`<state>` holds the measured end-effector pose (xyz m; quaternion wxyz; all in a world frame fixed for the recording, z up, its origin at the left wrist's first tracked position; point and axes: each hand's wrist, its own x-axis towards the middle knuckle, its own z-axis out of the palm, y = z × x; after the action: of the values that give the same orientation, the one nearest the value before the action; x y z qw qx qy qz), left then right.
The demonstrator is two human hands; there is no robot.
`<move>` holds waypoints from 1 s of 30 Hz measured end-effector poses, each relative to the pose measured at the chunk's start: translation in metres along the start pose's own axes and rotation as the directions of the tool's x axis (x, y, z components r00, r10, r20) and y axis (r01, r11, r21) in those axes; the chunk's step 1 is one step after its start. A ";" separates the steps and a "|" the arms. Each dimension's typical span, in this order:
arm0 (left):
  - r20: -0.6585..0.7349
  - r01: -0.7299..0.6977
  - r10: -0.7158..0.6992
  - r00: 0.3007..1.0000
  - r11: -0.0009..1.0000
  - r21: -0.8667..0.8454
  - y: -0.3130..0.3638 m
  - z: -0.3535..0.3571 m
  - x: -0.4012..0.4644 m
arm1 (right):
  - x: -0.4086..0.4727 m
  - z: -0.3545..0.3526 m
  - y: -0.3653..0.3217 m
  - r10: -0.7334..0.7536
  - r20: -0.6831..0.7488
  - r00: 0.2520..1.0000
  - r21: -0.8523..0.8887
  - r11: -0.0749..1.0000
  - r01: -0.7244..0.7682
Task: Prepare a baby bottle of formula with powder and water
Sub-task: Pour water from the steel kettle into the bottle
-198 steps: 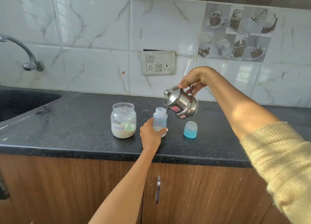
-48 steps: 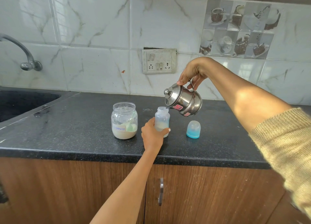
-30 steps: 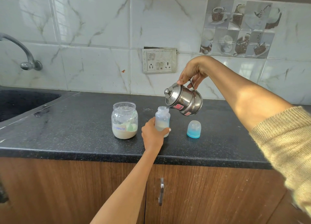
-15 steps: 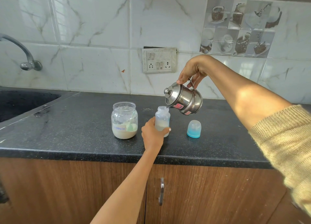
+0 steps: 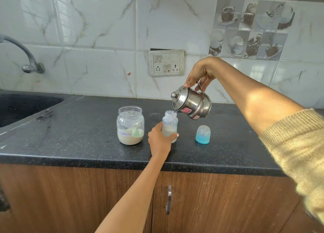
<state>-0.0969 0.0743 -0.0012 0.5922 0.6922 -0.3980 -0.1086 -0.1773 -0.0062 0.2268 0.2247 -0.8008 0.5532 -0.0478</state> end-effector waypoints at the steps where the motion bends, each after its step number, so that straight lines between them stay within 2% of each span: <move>1: 0.001 -0.001 0.001 1.000 1.000 0.000 0.000 0.000 0.000 | 0.000 0.000 0.000 0.001 0.000 1.000 0.000 1.000 -0.001; 30: 0.010 0.012 -0.012 1.000 1.000 -0.002 0.002 -0.001 -0.001 | 0.000 0.000 -0.003 0.003 -0.021 1.000 -0.026 1.000 -0.004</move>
<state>-0.0980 0.0761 0.0005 0.5902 0.6935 -0.3965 -0.1159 -0.1746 -0.0050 0.2279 0.2084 -0.8020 0.5576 -0.0488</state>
